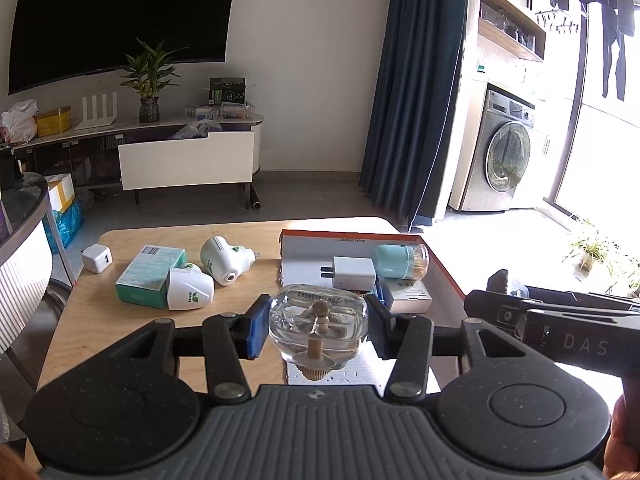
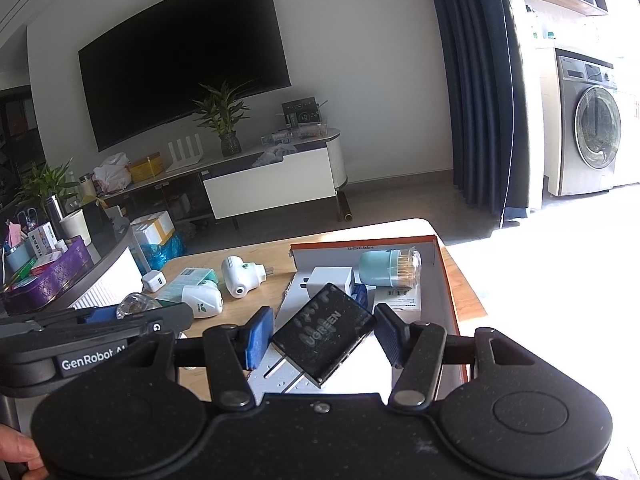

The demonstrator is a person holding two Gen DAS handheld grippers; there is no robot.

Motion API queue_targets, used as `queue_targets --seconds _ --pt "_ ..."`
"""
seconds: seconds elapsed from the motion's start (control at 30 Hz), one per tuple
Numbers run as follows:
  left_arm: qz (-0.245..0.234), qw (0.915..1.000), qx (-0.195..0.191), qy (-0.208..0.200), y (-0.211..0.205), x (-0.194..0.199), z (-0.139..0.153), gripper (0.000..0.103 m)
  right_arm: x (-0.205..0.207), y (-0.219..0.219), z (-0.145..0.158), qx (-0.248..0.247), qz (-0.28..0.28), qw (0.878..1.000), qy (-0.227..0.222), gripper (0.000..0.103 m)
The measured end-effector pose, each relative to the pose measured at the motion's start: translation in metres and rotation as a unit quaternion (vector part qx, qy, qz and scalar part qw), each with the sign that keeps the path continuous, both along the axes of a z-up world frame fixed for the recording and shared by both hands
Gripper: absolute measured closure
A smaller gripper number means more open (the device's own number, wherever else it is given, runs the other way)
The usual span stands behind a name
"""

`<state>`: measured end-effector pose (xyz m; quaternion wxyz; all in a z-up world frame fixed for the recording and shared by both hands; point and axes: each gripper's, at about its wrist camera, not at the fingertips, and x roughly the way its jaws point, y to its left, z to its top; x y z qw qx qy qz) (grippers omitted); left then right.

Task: Organize rigid objects
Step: 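Bring the held glass bottle and black charger over the tray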

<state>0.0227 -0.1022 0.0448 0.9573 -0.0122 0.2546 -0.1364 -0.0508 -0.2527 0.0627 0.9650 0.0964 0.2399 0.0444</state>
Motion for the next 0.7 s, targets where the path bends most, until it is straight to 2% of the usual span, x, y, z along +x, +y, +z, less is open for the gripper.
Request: queue_targets --seconds 0.7 --pt "-0.033 0.9993 0.002 0.016 -0.029 0.016 -0.005 0.053 0.005 -0.022 -0.005 0.006 -0.033 0.999 0.011 0.035"
